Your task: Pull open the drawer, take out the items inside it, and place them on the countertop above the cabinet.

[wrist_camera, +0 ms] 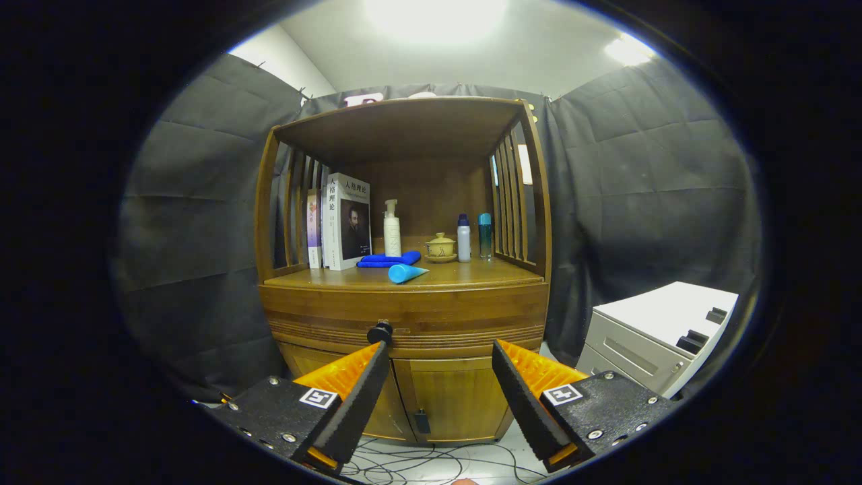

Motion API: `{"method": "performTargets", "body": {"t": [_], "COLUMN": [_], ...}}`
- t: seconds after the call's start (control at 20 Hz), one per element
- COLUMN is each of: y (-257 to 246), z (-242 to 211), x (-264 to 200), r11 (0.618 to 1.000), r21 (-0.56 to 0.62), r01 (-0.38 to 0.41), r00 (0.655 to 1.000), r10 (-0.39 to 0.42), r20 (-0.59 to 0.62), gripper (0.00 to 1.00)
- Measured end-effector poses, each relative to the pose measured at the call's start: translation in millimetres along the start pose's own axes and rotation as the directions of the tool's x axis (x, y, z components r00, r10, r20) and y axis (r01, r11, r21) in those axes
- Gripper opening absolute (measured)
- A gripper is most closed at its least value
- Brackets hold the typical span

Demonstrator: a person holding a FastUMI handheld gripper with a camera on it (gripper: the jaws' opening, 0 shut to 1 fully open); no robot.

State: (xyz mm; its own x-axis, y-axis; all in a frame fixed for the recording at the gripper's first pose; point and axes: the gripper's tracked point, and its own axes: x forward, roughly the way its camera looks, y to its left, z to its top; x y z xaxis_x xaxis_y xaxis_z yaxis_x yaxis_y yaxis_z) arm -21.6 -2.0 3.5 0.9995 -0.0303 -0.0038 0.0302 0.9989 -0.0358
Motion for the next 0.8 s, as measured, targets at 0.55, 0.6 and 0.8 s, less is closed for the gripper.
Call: {"method": "performTargets", "body": {"t": [0.55, 0.6, 0.8], "y": [2, 2, 0], "z": [-7, -10, -13], "x": [-9, -9, -10], "r11": [1.000, 1.000, 1.000], "r21": [-0.005, 0.000, -0.011], "r01": [-0.017, -0.017, -0.009], "r00": [1.000, 1.000, 1.000], "r10": [0.017, 0.017, 0.009], "r20": [-0.005, -0.013, -0.020], "gripper": [0.95, 0.95, 0.95]}}
